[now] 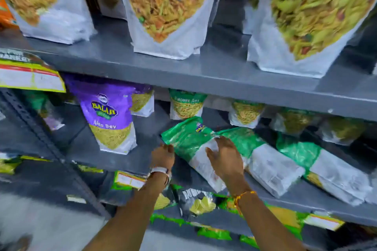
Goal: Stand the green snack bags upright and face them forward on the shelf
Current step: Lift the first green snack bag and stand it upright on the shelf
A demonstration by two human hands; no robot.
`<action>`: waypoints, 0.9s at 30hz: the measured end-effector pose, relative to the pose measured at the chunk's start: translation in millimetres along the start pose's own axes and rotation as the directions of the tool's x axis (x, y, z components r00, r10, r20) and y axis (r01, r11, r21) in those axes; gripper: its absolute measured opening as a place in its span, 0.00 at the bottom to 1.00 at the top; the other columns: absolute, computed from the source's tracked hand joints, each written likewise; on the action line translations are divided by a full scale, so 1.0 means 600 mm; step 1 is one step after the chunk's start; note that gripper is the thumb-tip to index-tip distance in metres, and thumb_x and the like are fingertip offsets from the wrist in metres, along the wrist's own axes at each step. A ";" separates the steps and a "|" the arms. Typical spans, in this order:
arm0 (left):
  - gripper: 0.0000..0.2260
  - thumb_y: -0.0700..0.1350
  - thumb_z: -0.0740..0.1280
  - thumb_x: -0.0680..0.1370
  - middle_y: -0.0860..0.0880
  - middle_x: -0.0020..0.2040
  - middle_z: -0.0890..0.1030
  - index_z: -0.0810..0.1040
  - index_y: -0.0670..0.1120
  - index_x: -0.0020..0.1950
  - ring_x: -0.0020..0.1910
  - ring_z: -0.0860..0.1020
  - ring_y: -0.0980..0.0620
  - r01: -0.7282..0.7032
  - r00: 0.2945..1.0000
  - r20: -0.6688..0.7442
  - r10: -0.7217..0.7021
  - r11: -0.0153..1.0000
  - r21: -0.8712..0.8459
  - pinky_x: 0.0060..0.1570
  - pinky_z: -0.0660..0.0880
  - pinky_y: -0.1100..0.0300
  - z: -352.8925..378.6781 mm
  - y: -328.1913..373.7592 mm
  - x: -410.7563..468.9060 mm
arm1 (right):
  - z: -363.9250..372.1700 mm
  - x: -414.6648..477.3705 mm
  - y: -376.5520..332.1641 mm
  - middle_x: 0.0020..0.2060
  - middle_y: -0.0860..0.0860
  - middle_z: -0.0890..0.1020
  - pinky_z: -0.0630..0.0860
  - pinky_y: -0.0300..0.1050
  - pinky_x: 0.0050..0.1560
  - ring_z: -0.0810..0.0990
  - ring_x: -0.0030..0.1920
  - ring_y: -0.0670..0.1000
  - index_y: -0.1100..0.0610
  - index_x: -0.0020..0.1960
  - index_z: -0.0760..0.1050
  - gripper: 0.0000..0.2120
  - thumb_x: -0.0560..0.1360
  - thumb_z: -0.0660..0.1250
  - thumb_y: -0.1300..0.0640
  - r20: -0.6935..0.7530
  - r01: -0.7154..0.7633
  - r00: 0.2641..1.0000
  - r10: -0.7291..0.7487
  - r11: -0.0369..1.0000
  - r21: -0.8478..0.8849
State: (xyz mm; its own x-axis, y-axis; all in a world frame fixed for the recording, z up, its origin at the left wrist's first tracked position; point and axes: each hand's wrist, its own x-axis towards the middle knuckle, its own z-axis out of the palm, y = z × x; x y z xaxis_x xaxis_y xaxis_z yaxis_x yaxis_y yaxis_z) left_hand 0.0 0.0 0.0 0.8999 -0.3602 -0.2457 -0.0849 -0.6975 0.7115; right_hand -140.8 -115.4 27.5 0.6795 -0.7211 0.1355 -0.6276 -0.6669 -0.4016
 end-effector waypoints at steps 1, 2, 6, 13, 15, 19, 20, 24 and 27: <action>0.20 0.49 0.56 0.79 0.31 0.54 0.80 0.77 0.33 0.54 0.54 0.78 0.35 0.052 0.997 0.061 -0.048 0.997 -0.061 0.54 0.74 0.45 0.012 -0.004 0.013 | 0.001 0.016 0.007 0.64 0.60 0.75 0.70 0.51 0.64 0.72 0.65 0.58 0.60 0.62 0.71 0.22 0.73 0.64 0.48 -0.024 -0.034 0.999 0.035 0.999 0.028; 0.22 0.52 0.59 0.78 0.32 0.53 0.80 0.77 0.33 0.53 0.53 0.79 0.36 0.125 0.987 0.116 -0.108 0.982 -0.144 0.56 0.75 0.45 0.018 -0.002 0.020 | 0.000 0.032 0.013 0.61 0.61 0.76 0.72 0.52 0.60 0.74 0.62 0.60 0.60 0.59 0.73 0.20 0.73 0.65 0.49 -0.036 -0.073 0.997 0.075 0.996 0.060; 0.15 0.53 0.65 0.75 0.42 0.33 0.77 0.74 0.41 0.41 0.26 0.78 0.50 0.352 0.925 0.288 -0.249 0.846 -0.400 0.35 0.78 0.55 0.045 0.004 0.019 | 0.000 0.089 0.031 0.54 0.63 0.80 0.76 0.55 0.53 0.78 0.56 0.63 0.62 0.51 0.76 0.18 0.74 0.61 0.48 0.093 -0.214 0.974 0.209 0.976 0.051; 0.15 0.51 0.67 0.74 0.43 0.50 0.75 0.68 0.46 0.55 0.39 0.75 0.51 0.530 0.826 0.508 -0.245 0.644 -0.551 0.39 0.74 0.59 0.066 0.010 0.021 | 0.024 0.131 0.056 0.50 0.68 0.81 0.75 0.52 0.52 0.79 0.53 0.65 0.68 0.46 0.78 0.19 0.77 0.58 0.52 0.219 -0.311 0.933 0.285 0.946 0.095; 0.18 0.50 0.68 0.73 0.42 0.55 0.75 0.69 0.44 0.59 0.46 0.76 0.47 0.540 0.825 0.518 -0.228 0.591 -0.600 0.45 0.75 0.56 0.075 0.005 0.023 | 0.025 0.137 0.056 0.46 0.67 0.82 0.76 0.50 0.47 0.81 0.49 0.63 0.67 0.40 0.77 0.17 0.76 0.59 0.54 0.231 -0.331 0.927 0.296 0.934 0.133; 0.13 0.46 0.69 0.73 0.45 0.54 0.75 0.71 0.44 0.54 0.52 0.76 0.44 0.490 0.861 0.478 -0.174 0.536 -0.688 0.46 0.77 0.57 0.077 -0.010 0.021 | 0.021 0.127 0.057 0.30 0.59 0.76 0.71 0.46 0.39 0.77 0.37 0.52 0.59 0.24 0.68 0.19 0.73 0.63 0.58 0.201 -0.386 0.916 0.347 0.898 0.211; 0.11 0.45 0.70 0.73 0.46 0.49 0.76 0.72 0.44 0.50 0.48 0.77 0.46 0.455 0.879 0.451 -0.153 0.551 -0.700 0.44 0.78 0.58 0.072 -0.012 0.022 | 0.019 0.122 0.054 0.29 0.57 0.74 0.69 0.44 0.38 0.75 0.36 0.50 0.58 0.22 0.65 0.20 0.72 0.63 0.59 0.172 -0.393 0.917 0.360 0.889 0.236; 0.11 0.42 0.70 0.72 0.52 0.25 0.70 0.71 0.46 0.33 0.25 0.70 0.57 0.242 0.956 0.290 -0.035 0.653 -0.718 0.27 0.75 0.67 0.021 0.007 0.035 | 0.012 0.107 0.034 0.24 0.51 0.72 0.67 0.41 0.36 0.70 0.35 0.47 0.55 0.22 0.68 0.21 0.72 0.67 0.61 0.084 -0.368 0.922 0.378 0.787 0.495; 0.13 0.41 0.69 0.73 0.49 0.27 0.68 0.68 0.45 0.32 0.28 0.68 0.53 0.045 0.982 0.160 0.105 0.689 -0.724 0.32 0.71 0.60 -0.029 0.033 0.057 | 0.007 0.100 0.008 0.18 0.42 0.72 0.68 0.29 0.23 0.69 0.22 0.39 0.60 0.33 0.78 0.09 0.71 0.69 0.67 0.081 -0.309 0.908 0.411 0.527 0.792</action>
State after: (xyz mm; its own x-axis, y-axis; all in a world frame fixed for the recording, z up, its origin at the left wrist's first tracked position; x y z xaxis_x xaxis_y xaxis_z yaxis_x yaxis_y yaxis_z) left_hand 36.4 -15.3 17.3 0.8059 -0.5258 -0.2720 0.2911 -0.0481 0.9555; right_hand -101.7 -161.2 29.8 0.3895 -0.9138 -0.1152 -0.2397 0.0202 -0.9706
